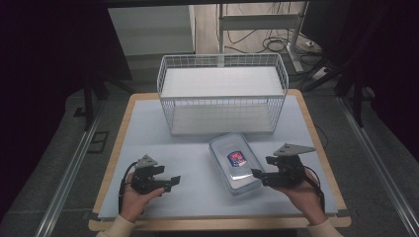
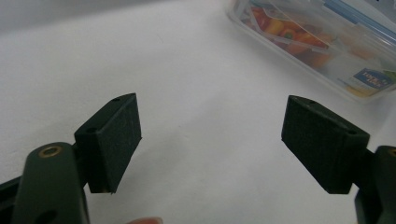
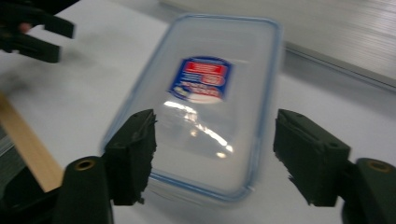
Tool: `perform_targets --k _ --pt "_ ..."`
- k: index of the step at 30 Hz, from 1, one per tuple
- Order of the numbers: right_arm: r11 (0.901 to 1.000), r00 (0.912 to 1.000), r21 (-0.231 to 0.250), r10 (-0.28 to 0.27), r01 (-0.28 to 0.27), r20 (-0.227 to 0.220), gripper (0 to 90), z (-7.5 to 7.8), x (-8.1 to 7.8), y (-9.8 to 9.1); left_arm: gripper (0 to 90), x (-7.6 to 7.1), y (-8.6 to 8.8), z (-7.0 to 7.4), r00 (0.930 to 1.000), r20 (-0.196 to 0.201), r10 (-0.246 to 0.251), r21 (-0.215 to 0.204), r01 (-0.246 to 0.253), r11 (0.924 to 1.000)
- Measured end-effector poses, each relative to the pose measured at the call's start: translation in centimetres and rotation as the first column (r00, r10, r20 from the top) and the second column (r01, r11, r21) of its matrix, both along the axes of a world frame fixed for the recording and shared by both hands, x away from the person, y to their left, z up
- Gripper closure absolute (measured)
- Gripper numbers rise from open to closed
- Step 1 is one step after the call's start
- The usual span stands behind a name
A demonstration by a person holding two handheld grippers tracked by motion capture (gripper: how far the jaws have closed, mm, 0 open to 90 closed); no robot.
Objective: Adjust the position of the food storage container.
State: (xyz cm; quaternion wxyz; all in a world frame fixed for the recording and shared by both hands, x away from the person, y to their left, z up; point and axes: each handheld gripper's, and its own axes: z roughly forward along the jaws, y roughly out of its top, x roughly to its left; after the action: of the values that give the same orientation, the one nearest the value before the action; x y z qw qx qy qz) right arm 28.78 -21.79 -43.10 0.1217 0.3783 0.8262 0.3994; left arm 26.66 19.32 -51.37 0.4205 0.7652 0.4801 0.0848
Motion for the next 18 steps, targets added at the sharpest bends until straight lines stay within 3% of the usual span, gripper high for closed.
perform_targets --k 4,7,13,14,15,18 --pt "0.9986 0.9986 -0.001 0.053 -0.053 -0.002 37.1 0.1 -0.1 1.5 19.7 0.0 -0.1 -0.1 1.0 -0.004 -0.004 0.005 0.005 1.0" --pt "0.9929 0.9929 -0.004 0.118 -0.119 -0.004 50.0 0.0 -0.5 3.4 19.7 0.0 -0.1 -0.1 1.0 -0.005 -0.007 0.006 0.007 1.0" --pt "0.9678 0.9676 -0.029 0.249 -0.25 -0.044 70.4 -0.7 -1.5 6.5 19.7 0.0 0.0 -0.1 1.0 -0.003 -0.005 0.003 0.005 1.0" --pt "0.9678 0.9676 -0.029 0.249 -0.25 -0.044 70.4 -0.7 -1.5 6.5 19.7 0.0 0.0 -0.2 1.0 -0.003 -0.003 0.001 0.003 1.0" --pt "0.959 0.9596 -0.044 0.278 -0.28 -0.042 79.6 -1.0 -1.7 7.5 19.7 0.0 -0.1 -0.2 1.0 -0.003 -0.004 0.002 0.004 1.0" --pt "0.9525 0.9536 -0.054 0.297 -0.3 -0.049 88.0 -1.6 -2.0 8.5 19.7 0.0 -0.2 -0.2 1.0 -0.005 -0.008 0.005 0.008 1.0"
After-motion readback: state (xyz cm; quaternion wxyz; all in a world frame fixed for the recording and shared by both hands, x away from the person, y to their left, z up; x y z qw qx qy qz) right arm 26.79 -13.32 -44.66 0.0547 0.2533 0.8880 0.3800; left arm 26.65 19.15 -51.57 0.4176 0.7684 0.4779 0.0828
